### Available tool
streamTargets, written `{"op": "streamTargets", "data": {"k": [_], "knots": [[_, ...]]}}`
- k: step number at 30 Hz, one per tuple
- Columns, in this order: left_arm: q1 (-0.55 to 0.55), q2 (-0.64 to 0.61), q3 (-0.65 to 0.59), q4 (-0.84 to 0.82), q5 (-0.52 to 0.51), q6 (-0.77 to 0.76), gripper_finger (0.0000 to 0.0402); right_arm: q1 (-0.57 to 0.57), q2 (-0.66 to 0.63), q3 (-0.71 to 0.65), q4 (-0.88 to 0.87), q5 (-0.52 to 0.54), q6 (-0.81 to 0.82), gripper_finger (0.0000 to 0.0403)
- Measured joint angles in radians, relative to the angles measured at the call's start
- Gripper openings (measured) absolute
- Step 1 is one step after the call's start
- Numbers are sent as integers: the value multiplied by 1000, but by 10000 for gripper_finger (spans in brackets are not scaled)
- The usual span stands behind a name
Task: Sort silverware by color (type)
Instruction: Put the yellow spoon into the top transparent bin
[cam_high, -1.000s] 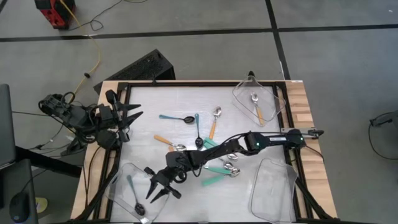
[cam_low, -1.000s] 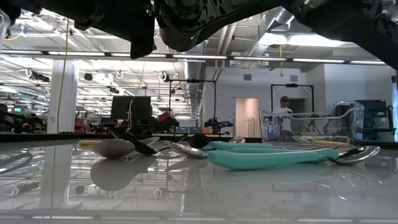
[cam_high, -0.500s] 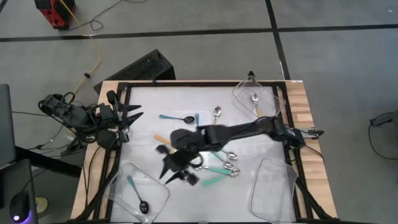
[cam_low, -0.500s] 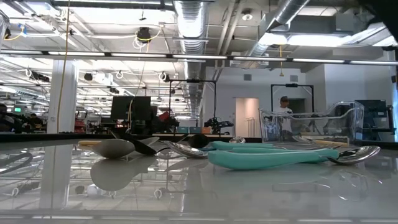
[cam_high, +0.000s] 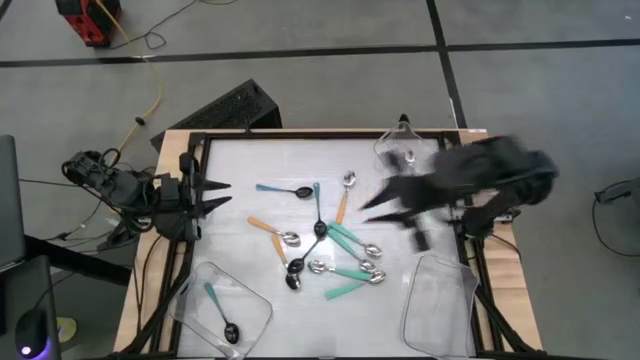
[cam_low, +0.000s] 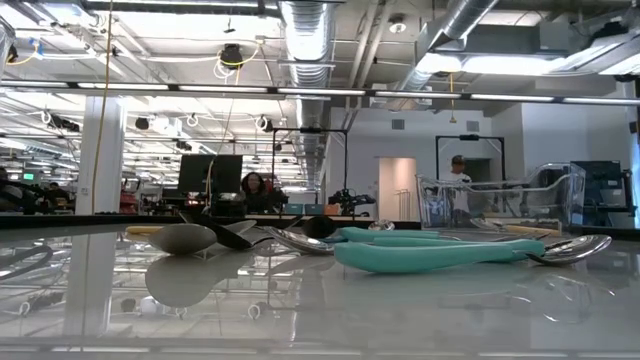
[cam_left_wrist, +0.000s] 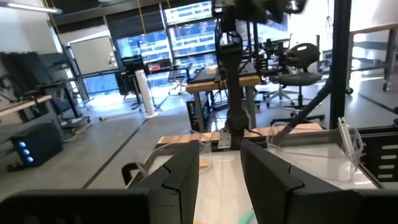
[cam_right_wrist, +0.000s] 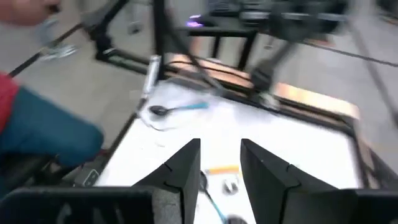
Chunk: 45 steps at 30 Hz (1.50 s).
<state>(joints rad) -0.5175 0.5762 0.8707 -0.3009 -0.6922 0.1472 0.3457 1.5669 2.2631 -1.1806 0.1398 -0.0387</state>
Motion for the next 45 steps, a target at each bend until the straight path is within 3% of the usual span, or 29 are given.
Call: {"op": "streamTargets", "data": {"k": [6,12,17,23,29,36,42,45], "knots": [[0,0,0,10,3,33,110,272,-193,-112,-205,432,277,131],[0,0,0,4,51,14,110,615,-382,-469,-285,818,725,131],[0,0,-3,8,59,-44,110,797,-504,-767,-271,1022,1008,131],[0,20,-26,-6,25,-83,110,847,-533,-1079,-236,1108,1247,131],[0,66,-27,28,49,-148,110,885,-533,-1267,-200,1214,1474,131],[0,155,-27,28,87,-170,110,913,-534,-1381,-97,1292,1561,131],[22,230,-27,57,99,-130,110,912,-534,-1395,-11,1305,1510,131],[66,241,-27,108,245,-127,110,900,-535,-1395,-11,1314,1508,131]]}}
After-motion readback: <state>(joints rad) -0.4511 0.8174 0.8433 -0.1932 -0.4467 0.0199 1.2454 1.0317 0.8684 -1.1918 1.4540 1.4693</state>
